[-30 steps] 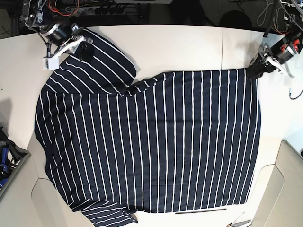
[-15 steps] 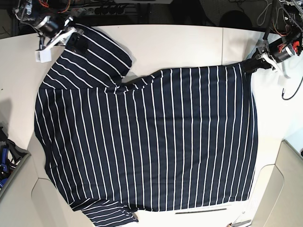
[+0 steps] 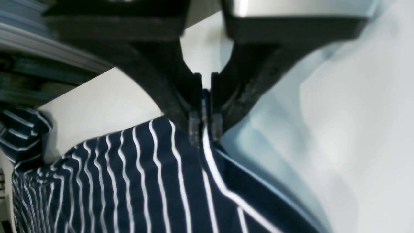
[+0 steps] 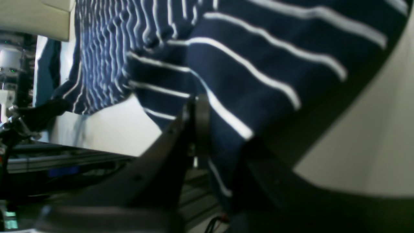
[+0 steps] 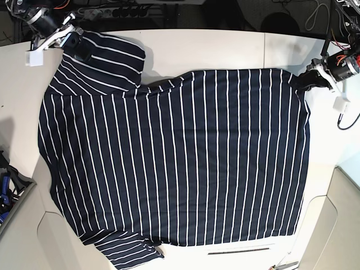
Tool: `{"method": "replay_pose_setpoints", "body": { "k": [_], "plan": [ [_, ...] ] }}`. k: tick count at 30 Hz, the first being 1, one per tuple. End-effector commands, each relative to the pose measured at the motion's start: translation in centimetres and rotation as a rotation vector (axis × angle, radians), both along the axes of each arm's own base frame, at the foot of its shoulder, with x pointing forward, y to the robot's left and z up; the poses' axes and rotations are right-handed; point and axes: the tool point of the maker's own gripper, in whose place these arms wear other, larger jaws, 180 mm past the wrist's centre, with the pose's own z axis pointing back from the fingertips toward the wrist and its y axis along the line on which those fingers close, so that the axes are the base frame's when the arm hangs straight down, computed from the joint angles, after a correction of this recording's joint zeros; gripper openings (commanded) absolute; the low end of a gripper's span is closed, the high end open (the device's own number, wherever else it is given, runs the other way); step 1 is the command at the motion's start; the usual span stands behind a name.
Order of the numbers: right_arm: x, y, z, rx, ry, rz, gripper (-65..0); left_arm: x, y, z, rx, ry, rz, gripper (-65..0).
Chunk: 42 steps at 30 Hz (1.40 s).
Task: Fold the T-shirt properly
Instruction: 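Lift the shoulder corners with both grippers and pull them toward the hem, then lower the held shoulder edge onto the shirt body with both grippers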
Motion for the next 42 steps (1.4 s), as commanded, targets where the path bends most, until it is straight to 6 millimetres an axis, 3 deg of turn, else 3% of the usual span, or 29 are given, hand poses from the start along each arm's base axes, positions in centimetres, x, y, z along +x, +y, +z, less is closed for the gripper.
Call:
{"method": "replay_pose_setpoints", "body": {
  "k": [1,5,10,17,23,30,37,42],
  "plan": [
    [1.0,-0.3,1.8,-0.021,-0.077,0.009,-65.0,1.1,0.4,1.6,0.014,-0.058,-0.01,-65.0],
    [3.6,-1.1,4.2,-0.103,-0.182,0.011,-65.0,2.4,1.3,3.1,0.037,-0.13,0.007,-65.0],
    [7.0,-1.9,5.7,-0.171,-0.261,0.009,-65.0,4.4,3.2,4.3,0.133,-0.215,0.036,-65.0],
    [11.1,-3.4,7.8,-0.24,-0.365,-0.005,-65.0,7.0,3.9,6.0,0.169,-0.291,0.051,-65.0],
    [15.1,-5.7,7.8,-0.266,-0.395,-0.044,-65.0,9.8,5.9,7.5,0.261,-0.416,0.116,-65.0],
    [19.9,-8.1,8.5,-0.231,-0.419,-0.085,-65.0,12.1,5.4,8.5,0.303,-0.472,0.109,-65.0],
    [23.8,-8.0,8.2,-0.216,-0.408,-0.08,-65.0,14.4,5.2,8.8,0.365,-0.519,0.085,-65.0],
    [26.3,-7.3,7.3,-0.231,-0.394,-0.065,-65.0,16.6,4.6,7.2,0.345,-0.493,0.073,-65.0]
  ]
}}
